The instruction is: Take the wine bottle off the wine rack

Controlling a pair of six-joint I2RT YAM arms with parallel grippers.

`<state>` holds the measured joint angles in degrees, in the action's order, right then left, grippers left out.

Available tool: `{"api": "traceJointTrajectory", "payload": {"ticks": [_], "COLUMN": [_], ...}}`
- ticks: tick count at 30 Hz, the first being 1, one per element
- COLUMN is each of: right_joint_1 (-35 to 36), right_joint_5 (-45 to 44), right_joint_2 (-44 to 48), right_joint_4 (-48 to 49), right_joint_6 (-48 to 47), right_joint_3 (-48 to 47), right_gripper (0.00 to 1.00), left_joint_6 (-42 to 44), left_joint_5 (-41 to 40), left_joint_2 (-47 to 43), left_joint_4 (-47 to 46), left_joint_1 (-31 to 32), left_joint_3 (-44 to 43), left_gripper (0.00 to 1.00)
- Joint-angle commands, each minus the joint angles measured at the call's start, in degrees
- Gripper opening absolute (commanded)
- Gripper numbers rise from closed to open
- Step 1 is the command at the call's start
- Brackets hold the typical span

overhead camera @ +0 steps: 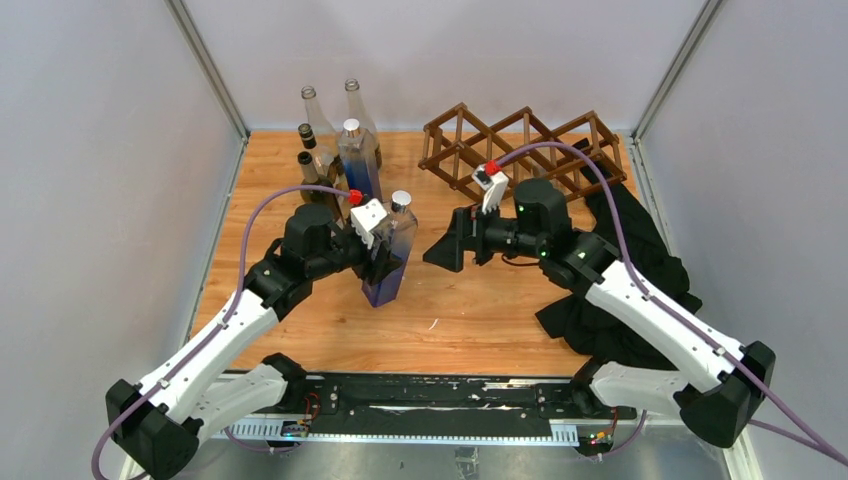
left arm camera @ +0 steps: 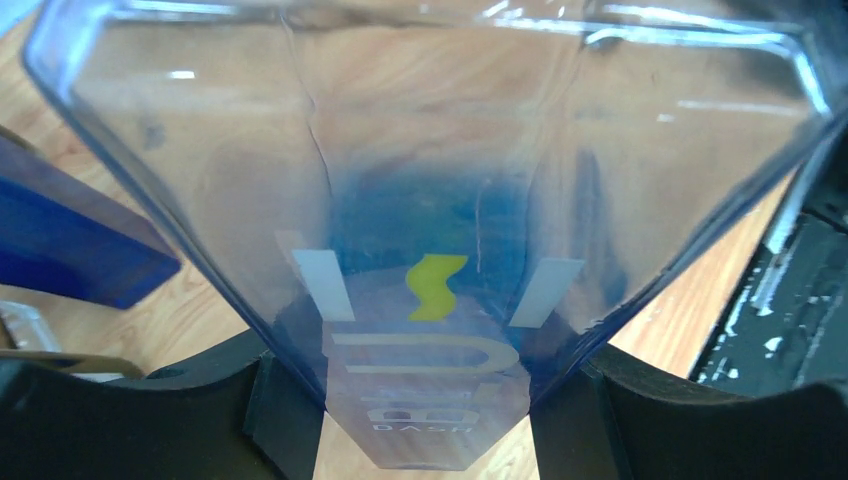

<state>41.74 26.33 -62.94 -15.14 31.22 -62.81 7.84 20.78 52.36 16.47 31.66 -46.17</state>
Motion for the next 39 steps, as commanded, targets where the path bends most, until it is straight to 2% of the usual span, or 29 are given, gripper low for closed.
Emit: {"api": "traceJointTrajectory", "payload": {"ticks": [1, 5, 10, 14, 21, 26, 28, 29, 30, 31, 32, 33, 34, 36, 37, 39], "right_joint_1": [4.94, 7.15, 7.20, 7.22, 7.29, 8.42, 9.35, 9.72, 10.07, 10.19, 10.30, 10.24, 10.21, 10.21, 10.21, 10.12], "right_joint_5": [-8.66, -9.13, -0.67, 3.24, 12.19, 14.30, 14.69, 14.79, 14.76, 14.42, 13.29, 12.45, 11.26, 6.43, 3.89, 0.24], "right_joint_2": [-2.18, -4.83, -4.56, -3.98, -3.90, -4.91, -5.35, -5.85, -6.28, -6.69, -7.05, -7.43, -7.68, -8.13, -8.28, -8.55], "right_joint_4": [7.23, 10.82, 17.58, 16.92, 23.34, 24.56, 24.10, 23.57, 22.66, 21.55, 20.30, 18.79, 17.61, 15.60, 14.55, 13.24], "right_joint_6": [-5.56, -7.68, -11.17, -15.29, -14.47, -14.37, -15.39, -15.90, -16.52, -17.23, -17.64, -18.32, -18.96, -20.58, -21.29, -23.63], "right_joint_3": [-2.32, -2.93, -1.54, -1.75, -0.21, -0.77, -1.39, -2.19, -2.93, -3.75, -4.67, -5.60, -6.48, -8.01, -8.62, -9.28], "right_gripper": [0.98, 0.99, 0.99, 1.00, 1.00, 0.97, 0.92, 0.87, 0.81, 0.72, 0.63, 0.49, 0.36, 0.05, 0.00, 0.00], "left_joint_6": [-4.80, -5.48, -4.58, -4.96, -3.01, 2.82, 3.49, 3.72, 3.93, 4.26, 5.06, 5.76, 8.16, 10.50, 11.11, 12.66], "left_joint_5": [6.32, 14.20, 26.45, 34.60, 43.55, 44.09, 43.67, 43.21, 42.44, 41.03, 38.35, 37.05, 35.09, 31.42, 29.68, 27.16], "left_joint_2": [-1.63, -1.82, -2.11, -1.91, 0.68, 1.92, 2.02, 2.06, 2.17, 2.42, 2.64, 2.86, 3.19, 3.60, 3.89, 4.90], "left_joint_4": [-7.30, -5.05, 0.21, 2.81, 10.46, 18.19, 19.41, 20.22, 21.01, 22.14, 23.77, 25.74, 27.72, 30.78, 32.03, 34.72], "left_joint_1": [-0.35, -0.55, -0.68, -0.72, -0.76, -0.74, -0.73, -0.72, -0.78, -0.73, -0.74, -0.73, -0.95, -2.69, -4.00, -7.52], "left_joint_3": [-2.76, -4.19, -6.92, -8.55, -12.53, -15.38, -15.92, -16.18, -16.54, -17.27, -17.85, -18.48, -19.13, -20.37, -21.21, -23.70], "left_gripper": [0.00, 0.00, 0.00, 0.00, 0.00, 0.00, 0.01, 0.05, 0.14, 0.31, 0.56, 0.79, 0.97, 1.00, 1.00, 1.00]}}
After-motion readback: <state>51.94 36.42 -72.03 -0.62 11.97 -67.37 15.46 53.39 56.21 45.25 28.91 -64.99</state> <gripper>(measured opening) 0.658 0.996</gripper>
